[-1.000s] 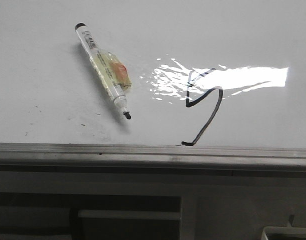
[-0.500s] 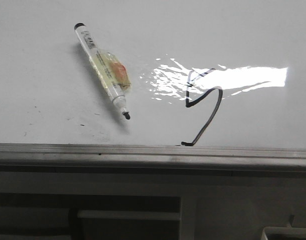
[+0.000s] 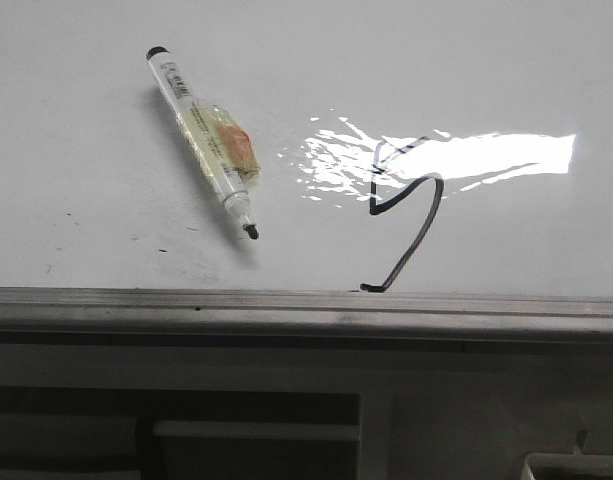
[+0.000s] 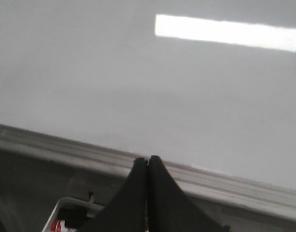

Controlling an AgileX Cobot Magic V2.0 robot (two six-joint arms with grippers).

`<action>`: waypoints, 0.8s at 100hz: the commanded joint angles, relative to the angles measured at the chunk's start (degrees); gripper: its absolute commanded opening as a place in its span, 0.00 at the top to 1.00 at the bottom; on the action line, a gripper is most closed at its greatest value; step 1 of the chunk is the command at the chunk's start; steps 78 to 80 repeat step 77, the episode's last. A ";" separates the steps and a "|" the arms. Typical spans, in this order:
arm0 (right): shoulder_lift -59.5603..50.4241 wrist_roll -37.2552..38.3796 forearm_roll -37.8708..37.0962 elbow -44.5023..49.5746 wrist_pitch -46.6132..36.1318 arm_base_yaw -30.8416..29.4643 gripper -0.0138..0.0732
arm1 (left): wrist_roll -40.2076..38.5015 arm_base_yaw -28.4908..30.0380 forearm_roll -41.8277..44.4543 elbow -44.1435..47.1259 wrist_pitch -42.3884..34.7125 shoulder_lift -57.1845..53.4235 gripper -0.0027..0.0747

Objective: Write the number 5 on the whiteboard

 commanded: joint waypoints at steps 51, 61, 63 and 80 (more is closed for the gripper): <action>-1.13 0.13 -8.95 1.20 -1.03 -1.01 0.92 | -0.57 0.21 -0.81 1.37 -4.18 -1.49 0.99; -1.13 0.13 -8.95 1.20 -0.79 -1.01 0.92 | -0.57 0.21 -0.81 1.37 -4.18 -1.49 0.99; -1.13 0.13 -8.95 1.20 -0.79 -1.01 0.92 | -0.57 0.21 -0.81 1.37 -4.18 -1.49 0.99; -1.13 0.13 -8.95 1.20 -0.79 -1.01 0.92 | -0.57 0.21 -0.81 1.37 -4.18 -1.49 0.99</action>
